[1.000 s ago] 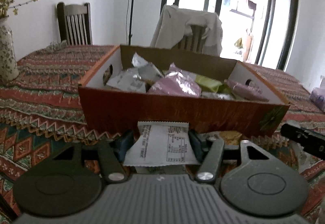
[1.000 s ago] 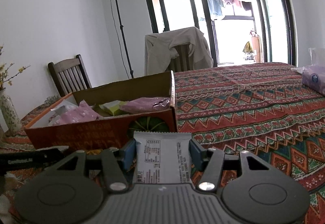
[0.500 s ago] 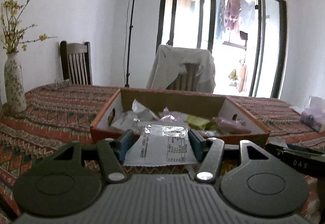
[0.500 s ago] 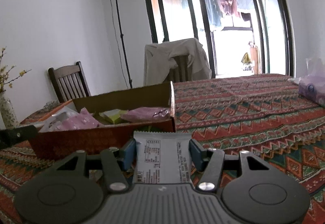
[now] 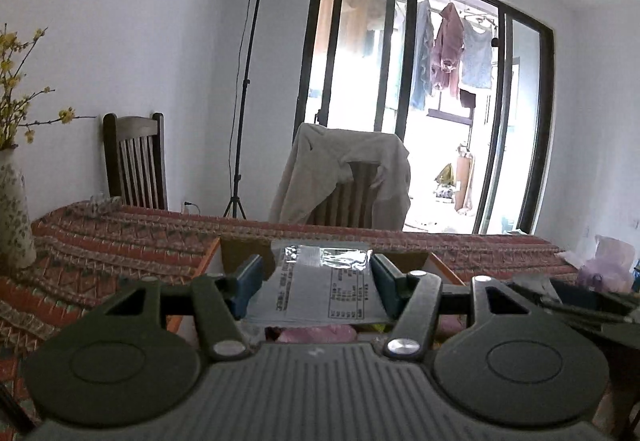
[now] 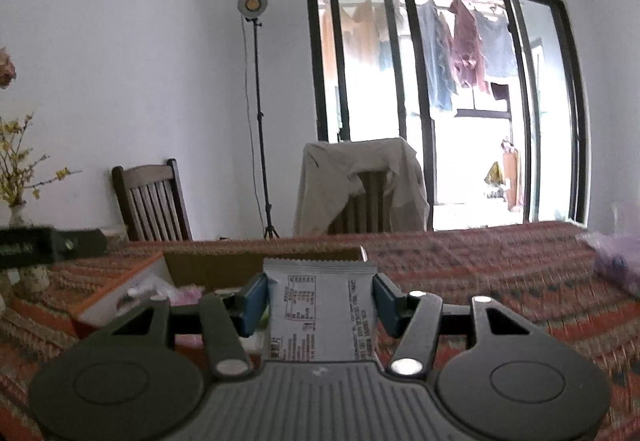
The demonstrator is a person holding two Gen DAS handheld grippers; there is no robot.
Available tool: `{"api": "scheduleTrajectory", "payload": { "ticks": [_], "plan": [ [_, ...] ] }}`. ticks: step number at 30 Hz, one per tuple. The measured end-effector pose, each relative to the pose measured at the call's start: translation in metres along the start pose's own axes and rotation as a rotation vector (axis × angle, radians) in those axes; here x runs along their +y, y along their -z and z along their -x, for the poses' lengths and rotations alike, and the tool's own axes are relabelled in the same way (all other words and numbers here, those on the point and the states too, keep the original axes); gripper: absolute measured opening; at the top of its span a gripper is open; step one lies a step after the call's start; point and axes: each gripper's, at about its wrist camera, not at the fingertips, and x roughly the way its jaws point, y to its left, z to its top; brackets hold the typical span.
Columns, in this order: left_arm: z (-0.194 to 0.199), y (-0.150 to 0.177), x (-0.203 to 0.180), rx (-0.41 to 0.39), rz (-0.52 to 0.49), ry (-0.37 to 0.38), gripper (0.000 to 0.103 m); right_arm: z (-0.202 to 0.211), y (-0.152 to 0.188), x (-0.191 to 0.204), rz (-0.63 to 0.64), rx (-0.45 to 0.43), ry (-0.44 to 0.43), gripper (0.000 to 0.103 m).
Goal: Organize snacks
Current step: 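Carry both white wrappers over the cardboard box and release them inside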
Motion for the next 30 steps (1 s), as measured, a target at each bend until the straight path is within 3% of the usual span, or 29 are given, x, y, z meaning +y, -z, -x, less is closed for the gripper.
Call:
{"api": "scheduleTrajectory", "payload": {
  "ticks": [9, 14, 22, 23, 25, 27, 29, 30],
  "plan": [
    [-0.057, -0.017, 0.004, 0.011, 0.055, -0.070, 0.061, -0.064, -0.032, 0.019, -0.011, 0.000, 0.000, 0.056],
    [-0.091, -0.005, 0.021, 0.026, 0.094, -0.105, 0.061, -0.090, -0.012, 0.013, -0.064, -0.004, -0.014, 0.056],
    [-0.110, 0.009, 0.036, 0.101, 0.099, -0.106, 0.061, -0.111, 0.010, 0.005, -0.059, 0.099, -0.025, 0.056],
    [-0.110, 0.011, 0.036, 0.104, 0.095, -0.110, 0.062, -0.110, 0.012, 0.007, -0.047, 0.106, -0.024, 0.057],
    [-0.110, 0.013, 0.036, 0.108, 0.100, -0.126, 0.079, -0.112, 0.014, 0.010, -0.032, 0.117, -0.013, 0.059],
    [-0.107, 0.015, 0.038, 0.095, 0.113, -0.152, 0.103, -0.111, 0.017, 0.011, -0.038, 0.125, -0.018, 0.070],
    [-0.105, 0.015, 0.040, 0.078, 0.122, -0.163, 0.103, -0.108, 0.018, 0.011, -0.047, 0.113, -0.007, 0.101],
    [-0.104, 0.016, 0.041, 0.076, 0.126, -0.165, 0.103, -0.106, 0.019, 0.010, -0.046, 0.106, 0.003, 0.103]
  ]
}}
